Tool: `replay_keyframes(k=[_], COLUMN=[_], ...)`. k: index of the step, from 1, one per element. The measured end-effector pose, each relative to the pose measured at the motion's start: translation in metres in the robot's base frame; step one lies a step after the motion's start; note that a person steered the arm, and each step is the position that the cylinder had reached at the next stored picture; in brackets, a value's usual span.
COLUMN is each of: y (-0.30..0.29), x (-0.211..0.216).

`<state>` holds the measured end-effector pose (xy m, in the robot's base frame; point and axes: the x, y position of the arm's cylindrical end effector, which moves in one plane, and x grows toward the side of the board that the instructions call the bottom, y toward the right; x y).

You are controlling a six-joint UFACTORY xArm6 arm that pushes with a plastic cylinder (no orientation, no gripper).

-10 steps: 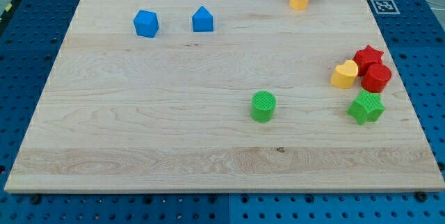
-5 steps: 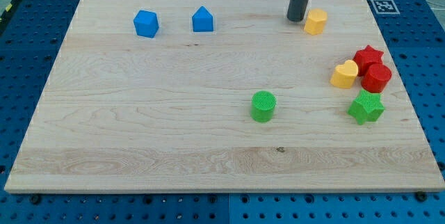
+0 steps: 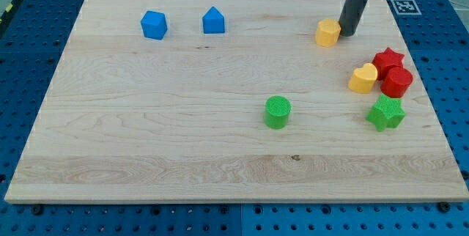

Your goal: Move the yellow hexagon into the yellow heart

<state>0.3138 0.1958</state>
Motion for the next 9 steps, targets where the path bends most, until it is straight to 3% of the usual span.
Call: replay_keyframes(k=[2,4,7,9], y=[-0.031,-0.032,-0.101,-0.074], x=[-0.016,0.061,0.055,0.078])
